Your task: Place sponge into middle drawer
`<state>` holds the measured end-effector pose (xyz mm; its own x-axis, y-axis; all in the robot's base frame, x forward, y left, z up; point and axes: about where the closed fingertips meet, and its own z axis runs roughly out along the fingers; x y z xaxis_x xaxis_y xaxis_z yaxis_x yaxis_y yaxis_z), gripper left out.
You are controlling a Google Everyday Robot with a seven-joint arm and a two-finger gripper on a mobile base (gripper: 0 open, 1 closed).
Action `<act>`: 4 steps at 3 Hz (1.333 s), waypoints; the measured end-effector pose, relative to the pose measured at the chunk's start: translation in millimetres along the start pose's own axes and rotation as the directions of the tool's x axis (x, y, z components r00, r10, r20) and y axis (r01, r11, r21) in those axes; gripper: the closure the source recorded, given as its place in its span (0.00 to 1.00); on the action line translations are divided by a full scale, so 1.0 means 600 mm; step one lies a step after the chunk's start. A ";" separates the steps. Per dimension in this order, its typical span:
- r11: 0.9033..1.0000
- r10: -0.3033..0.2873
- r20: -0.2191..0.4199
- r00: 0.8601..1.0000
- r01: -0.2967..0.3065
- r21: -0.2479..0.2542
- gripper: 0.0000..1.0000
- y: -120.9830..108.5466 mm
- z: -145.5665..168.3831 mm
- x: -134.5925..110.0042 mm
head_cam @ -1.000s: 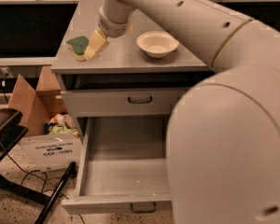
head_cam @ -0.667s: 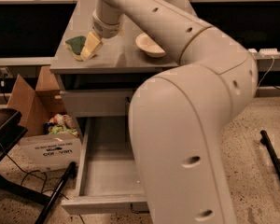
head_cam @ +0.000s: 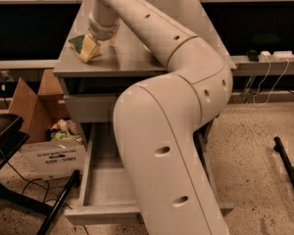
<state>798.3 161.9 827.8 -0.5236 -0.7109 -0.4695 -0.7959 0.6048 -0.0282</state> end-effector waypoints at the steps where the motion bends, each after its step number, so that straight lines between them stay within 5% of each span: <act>1: 1.000 -0.007 0.009 1.000 0.007 -0.017 0.50 0.025 -0.012 -0.019; 3: 1.000 -0.007 0.009 1.000 0.007 -0.017 0.96 0.026 -0.012 -0.019; 4: 1.000 -0.007 0.009 1.000 0.007 -0.017 0.00 0.026 -0.012 -0.019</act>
Offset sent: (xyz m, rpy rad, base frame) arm -0.0071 0.0123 0.0097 0.0121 0.0034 0.0121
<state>789.8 176.7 839.1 -0.5152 -0.7118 -0.4773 -0.8047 0.5934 -0.0164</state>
